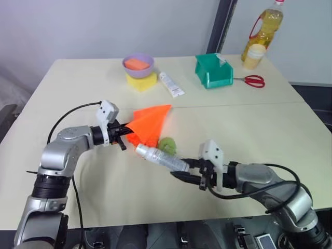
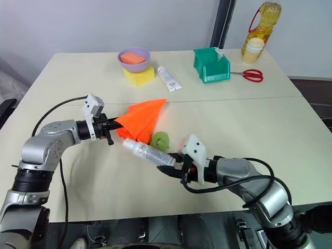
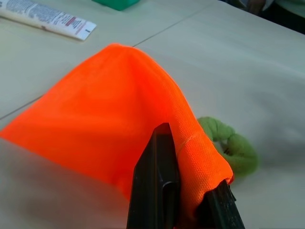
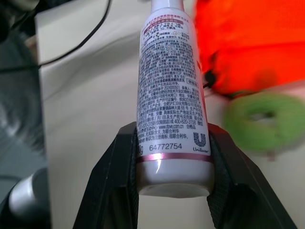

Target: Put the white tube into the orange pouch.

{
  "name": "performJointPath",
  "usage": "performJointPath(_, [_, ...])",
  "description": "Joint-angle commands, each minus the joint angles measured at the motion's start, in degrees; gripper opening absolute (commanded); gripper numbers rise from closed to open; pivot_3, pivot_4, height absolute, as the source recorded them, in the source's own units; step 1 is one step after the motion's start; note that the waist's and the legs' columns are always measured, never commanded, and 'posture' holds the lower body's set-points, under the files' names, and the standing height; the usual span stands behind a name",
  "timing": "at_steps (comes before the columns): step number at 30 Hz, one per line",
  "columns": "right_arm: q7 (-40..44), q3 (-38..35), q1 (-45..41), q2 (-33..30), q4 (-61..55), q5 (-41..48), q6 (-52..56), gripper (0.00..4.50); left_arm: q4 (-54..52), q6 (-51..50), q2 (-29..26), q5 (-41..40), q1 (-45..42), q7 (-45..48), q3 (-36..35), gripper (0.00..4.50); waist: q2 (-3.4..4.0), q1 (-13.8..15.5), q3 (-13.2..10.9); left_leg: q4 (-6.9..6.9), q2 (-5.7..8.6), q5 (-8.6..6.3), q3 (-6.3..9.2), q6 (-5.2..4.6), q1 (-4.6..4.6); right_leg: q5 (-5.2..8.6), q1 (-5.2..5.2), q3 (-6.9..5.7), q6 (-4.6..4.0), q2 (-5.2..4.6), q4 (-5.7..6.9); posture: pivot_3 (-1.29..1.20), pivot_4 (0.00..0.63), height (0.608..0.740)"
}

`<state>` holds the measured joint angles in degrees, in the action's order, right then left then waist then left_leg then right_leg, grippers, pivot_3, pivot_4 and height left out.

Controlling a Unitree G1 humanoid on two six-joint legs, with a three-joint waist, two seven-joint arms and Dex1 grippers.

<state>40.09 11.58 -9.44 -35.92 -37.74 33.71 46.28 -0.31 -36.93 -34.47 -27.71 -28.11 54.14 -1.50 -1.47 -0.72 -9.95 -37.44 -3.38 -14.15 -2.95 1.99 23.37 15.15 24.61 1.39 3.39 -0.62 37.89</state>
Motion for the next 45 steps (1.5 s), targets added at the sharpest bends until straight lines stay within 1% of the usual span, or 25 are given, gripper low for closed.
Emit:
performJointPath(1, [-0.92,2.00,-3.74,1.77,1.30,-0.13,2.01,1.30,-0.73,-0.30,-0.70,-0.15,-1.78,1.23,0.63,0.00,-0.01,-0.12,-0.01,0.00,0.00,0.00,0.01,0.00,0.00,0.00,0.00,0.00,-0.01,0.00,0.00,0.00,0.150,0.731])
performJointPath(5, [-5.76,3.78,-7.46,5.87,5.68,-1.23,7.52,1.30,-0.68,-1.26,-0.68,-0.50,-3.14,2.12,1.53,0.00,-0.02,-0.10,-0.01,0.00,-0.02,0.00,0.04,0.00,-0.01,0.00,0.02,-0.01,-0.02,0.05,0.04,0.00,0.150,0.731])
performJointPath(9, [-11.92,1.62,-8.92,10.71,8.30,-1.90,11.64,1.30,-0.76,-1.35,-0.95,-0.28,-3.27,2.57,1.67,0.00,-0.02,-0.08,-0.01,0.01,-0.02,0.00,0.01,0.00,0.02,0.00,0.06,0.00,-0.01,0.03,0.06,0.00,0.150,0.731])
performJointPath(15, [-19.99,-6.83,-7.08,18.89,6.85,1.87,16.62,1.30,-0.90,-1.66,-1.58,-0.26,-2.86,2.61,1.53,0.00,-0.03,-0.04,-0.01,0.02,-0.02,0.00,0.00,0.00,0.06,-0.01,0.10,0.01,0.00,0.01,0.06,0.00,0.150,0.731])
performJointPath(19, [-27.35,-13.43,-6.09,25.44,5.11,4.03,20.78,1.30,-0.95,-2.04,-1.95,-0.37,-2.33,2.23,1.32,0.00,-0.02,-0.13,-0.01,0.04,-0.04,0.00,0.01,0.00,0.06,-0.01,0.10,0.00,0.00,0.02,0.06,0.00,0.150,0.731])
performJointPath(22, [-31.30,-15.78,-6.49,29.30,4.09,4.98,22.72,1.30,-1.05,-2.07,-1.83,-0.20,-1.97,2.24,1.87,0.00,-0.02,-0.22,-0.01,0.06,-0.05,0.00,0.00,0.00,0.06,-0.01,0.12,0.01,0.00,0.02,0.06,0.00,0.150,0.731])
performJointPath(26, [-32.70,-12.80,-7.67,32.03,3.50,5.50,24.73,1.30,-0.80,-2.26,-0.61,0.03,-2.53,1.86,2.98,0.00,-0.02,-0.27,-0.01,0.08,-0.05,0.00,0.00,0.00,0.06,-0.01,0.14,0.01,0.00,0.02,0.06,0.00,0.150,0.731])
performJointPath(29, [-32.20,-9.44,-9.55,32.02,5.51,4.61,25.06,1.30,-0.42,-2.16,0.36,0.27,-3.26,1.56,3.38,0.00,-0.02,-0.35,-0.01,0.08,-0.05,0.00,0.00,0.00,0.06,-0.01,0.14,0.01,0.00,0.02,0.06,0.00,0.150,0.731])
performJointPath(35, [-32.78,-7.80,-14.49,33.41,11.80,1.49,22.19,1.30,-0.78,-2.26,1.93,0.58,-4.09,1.59,4.00,0.00,-0.02,-0.38,-0.01,0.09,-0.04,0.00,-0.01,0.00,0.06,-0.01,0.15,0.01,0.00,0.03,0.06,0.00,0.150,0.731])
performJointPath(40, [-36.98,-7.06,-21.22,38.20,23.04,-5.15,15.98,1.30,-5.48,-5.06,2.32,-1.89,-3.34,2.80,4.56,0.00,-0.02,-0.57,-0.01,0.11,-0.04,0.00,-0.01,0.00,0.08,-0.02,0.21,0.04,0.00,0.04,0.07,0.00,0.150,0.731])
performJointPath(45, [-38.27,-7.19,-24.88,40.66,30.93,-9.21,11.11,1.30,-8.06,-6.87,1.94,-3.34,-2.66,2.92,4.25,0.00,-0.02,-0.52,-0.01,0.21,-0.04,0.00,-0.01,0.00,0.13,-0.02,0.28,0.04,0.00,0.03,0.07,0.00,0.150,0.731])
